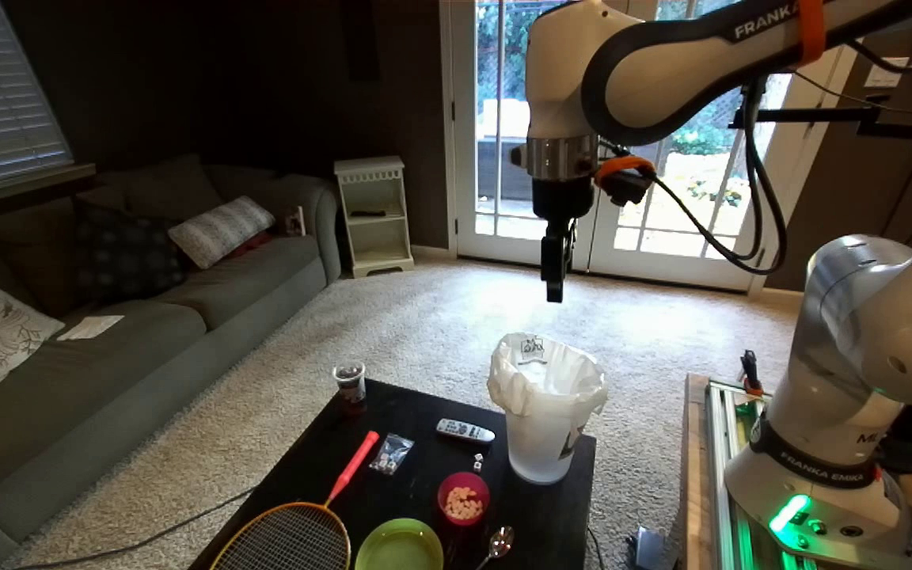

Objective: Make the toy car face the green plate

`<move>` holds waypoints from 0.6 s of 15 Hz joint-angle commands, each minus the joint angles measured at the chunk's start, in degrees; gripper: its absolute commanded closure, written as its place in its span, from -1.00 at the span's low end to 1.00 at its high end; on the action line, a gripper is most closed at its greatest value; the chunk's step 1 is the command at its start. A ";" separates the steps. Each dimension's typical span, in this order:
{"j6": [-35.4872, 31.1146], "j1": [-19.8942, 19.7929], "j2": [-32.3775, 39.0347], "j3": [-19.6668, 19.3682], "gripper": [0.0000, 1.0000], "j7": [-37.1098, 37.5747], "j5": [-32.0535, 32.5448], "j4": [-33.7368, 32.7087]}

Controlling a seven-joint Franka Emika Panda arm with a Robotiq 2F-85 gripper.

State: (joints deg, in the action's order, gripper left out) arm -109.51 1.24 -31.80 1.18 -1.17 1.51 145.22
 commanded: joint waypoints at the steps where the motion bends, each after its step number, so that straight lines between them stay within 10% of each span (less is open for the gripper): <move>1: -5.04 5.66 6.71 5.71 -1.00 1.74 -2.13 0.97; 9: -34.58 12.98 27.36 18.12 -1.00 8.28 4.88 1.34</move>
State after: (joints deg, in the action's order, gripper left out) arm -135.83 13.38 -12.38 17.32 4.66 2.12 147.66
